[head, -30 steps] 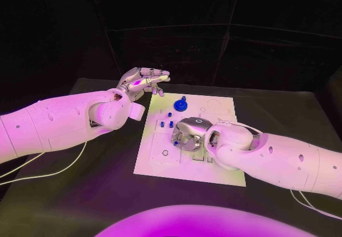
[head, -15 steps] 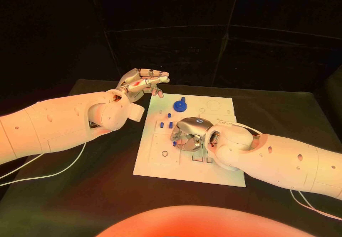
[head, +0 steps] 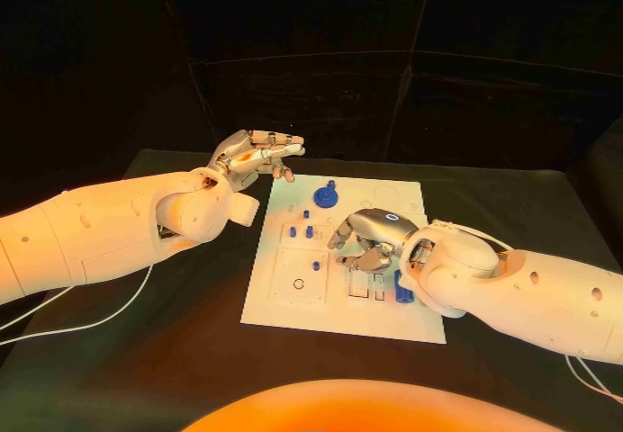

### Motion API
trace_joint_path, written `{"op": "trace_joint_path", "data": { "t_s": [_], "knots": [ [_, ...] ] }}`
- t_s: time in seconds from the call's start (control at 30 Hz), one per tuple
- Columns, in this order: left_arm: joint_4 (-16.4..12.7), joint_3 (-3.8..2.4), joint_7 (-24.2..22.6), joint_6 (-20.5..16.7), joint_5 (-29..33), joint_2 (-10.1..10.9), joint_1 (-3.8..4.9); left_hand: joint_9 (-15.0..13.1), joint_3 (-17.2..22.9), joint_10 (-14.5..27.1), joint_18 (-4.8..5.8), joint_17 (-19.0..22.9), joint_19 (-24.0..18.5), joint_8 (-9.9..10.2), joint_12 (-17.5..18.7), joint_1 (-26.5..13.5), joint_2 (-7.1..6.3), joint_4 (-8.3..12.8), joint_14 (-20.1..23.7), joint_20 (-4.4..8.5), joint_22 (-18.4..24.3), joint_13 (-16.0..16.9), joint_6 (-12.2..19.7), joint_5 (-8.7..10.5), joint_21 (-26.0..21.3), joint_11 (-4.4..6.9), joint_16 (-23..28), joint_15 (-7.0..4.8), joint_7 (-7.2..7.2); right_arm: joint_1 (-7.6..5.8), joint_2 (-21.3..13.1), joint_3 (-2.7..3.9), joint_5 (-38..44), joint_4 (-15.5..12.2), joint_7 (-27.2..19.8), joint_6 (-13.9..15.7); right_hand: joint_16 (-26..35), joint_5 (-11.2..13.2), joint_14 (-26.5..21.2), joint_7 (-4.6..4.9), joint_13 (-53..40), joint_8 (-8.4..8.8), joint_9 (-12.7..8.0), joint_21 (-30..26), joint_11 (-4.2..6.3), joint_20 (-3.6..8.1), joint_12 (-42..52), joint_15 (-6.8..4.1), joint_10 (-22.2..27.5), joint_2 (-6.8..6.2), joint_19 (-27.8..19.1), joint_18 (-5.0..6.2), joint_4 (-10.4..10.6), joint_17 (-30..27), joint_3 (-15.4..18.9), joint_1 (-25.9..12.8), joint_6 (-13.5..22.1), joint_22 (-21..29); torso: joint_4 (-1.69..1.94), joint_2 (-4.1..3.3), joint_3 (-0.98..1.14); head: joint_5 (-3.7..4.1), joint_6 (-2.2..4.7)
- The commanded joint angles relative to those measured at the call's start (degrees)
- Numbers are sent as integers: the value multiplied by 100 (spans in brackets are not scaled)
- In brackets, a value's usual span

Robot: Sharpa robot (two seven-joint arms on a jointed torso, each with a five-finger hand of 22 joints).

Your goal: Assemble the parts on the task board

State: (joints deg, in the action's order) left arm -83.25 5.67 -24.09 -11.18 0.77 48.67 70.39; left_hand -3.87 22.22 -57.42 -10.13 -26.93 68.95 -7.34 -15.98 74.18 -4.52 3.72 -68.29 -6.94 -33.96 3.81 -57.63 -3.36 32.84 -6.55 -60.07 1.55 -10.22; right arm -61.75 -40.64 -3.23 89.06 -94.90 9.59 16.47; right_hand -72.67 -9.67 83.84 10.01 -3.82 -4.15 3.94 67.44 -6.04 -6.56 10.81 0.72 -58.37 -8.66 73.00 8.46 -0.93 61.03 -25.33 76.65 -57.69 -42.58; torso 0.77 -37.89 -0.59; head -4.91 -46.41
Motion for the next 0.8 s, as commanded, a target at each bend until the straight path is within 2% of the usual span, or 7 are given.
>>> {"op": "trace_joint_path", "data": {
  "t_s": [0.03, 0.2, 0.33, 0.37, 0.5, 0.8],
  "knots": [
    [6, -3, -2, 99, 11, 10, 8, 3, -32, 24, -29, 9, -14, -8, -21, 1, 13, -9, 38, -12, 5, 0, 34, 8, -18, 2, 24, -2, 10, -207, -189, 28, -516, -81, 62, -1, 14, -35, 114, -28, 1, 18, -8, 13, -10, -11, 46, 11, -27, -24, 26, -36, 17, -30, 94, -77, 6, 9, -23, 1, 10, 48, 47],
    [17, -2, -2, 103, 11, 11, 8, 2, -33, 27, -29, 10, -15, -10, -24, 9, 17, -5, 41, -13, 7, 1, 33, 7, -20, 2, 24, -2, 10, -507, -536, 64, -634, -106, 265, -384, 28, -130, 102, -76, 7, 46, -16, -31, 17, 0, 71, -8, 117, -131, -8, -25, 51, -73, 357, -166, 99, 78, -21, 8, 6, 121, 103],
    [23, -1, -6, 101, 11, 12, 8, 1, -33, 30, -29, 11, -15, -13, -28, 16, 21, -2, 44, -13, 9, 2, 32, 7, -23, 2, 23, -1, 11, -640, -730, 92, -518, -51, 445, -684, 26, -165, 100, -148, 5, 55, -21, -102, 7, -3, 56, -7, 454, -155, -52, -19, 105, -101, 792, -179, 287, 187, -17, 3, 8, 172, 152],
    [22, -1, -7, 101, 11, 13, 7, 1, -33, 30, -29, 11, -15, -13, -28, 16, 21, -2, 44, -13, 9, 2, 32, 7, -23, 2, 23, -1, 11, -660, -761, 96, -462, -25, 487, -745, 47, -177, 85, -172, -5, 46, -16, -145, -18, -10, 88, 5, 554, -116, -80, -3, 128, -148, 996, -125, 345, 251, -15, -1, 7, 183, 159],
    [24, -1, -9, 112, 11, 4, 7, 0, -33, 32, -30, 13, -16, -17, -34, 26, 26, 3, 48, -14, 11, 3, 30, 7, -26, 2, 22, -2, 12, -692, -794, 102, -251, 43, 580, -892, 73, -195, 63, -210, -18, 42, -11, -207, -19, -30, 216, 21, 647, -9, -118, 10, 170, -225, 1354, 34, 401, 346, -21, -8, 10, 196, 175],
    [39, 1, -6, 129, 11, -18, 4, 0, -33, 32, -30, 13, -16, -17, -34, 26, 26, 3, 48, -14, 11, 3, 30, 7, -26, 2, 22, -2, 12, -708, -674, 103, 8, 158, 639, -1284, 84, -210, 57, -179, -12, 14, 2, -241, -2, -21, 342, 9, 636, 96, -128, 15, 180, -270, 1528, 183, 268, 395, -13, -8, 5, 218, 153]
  ]
}}
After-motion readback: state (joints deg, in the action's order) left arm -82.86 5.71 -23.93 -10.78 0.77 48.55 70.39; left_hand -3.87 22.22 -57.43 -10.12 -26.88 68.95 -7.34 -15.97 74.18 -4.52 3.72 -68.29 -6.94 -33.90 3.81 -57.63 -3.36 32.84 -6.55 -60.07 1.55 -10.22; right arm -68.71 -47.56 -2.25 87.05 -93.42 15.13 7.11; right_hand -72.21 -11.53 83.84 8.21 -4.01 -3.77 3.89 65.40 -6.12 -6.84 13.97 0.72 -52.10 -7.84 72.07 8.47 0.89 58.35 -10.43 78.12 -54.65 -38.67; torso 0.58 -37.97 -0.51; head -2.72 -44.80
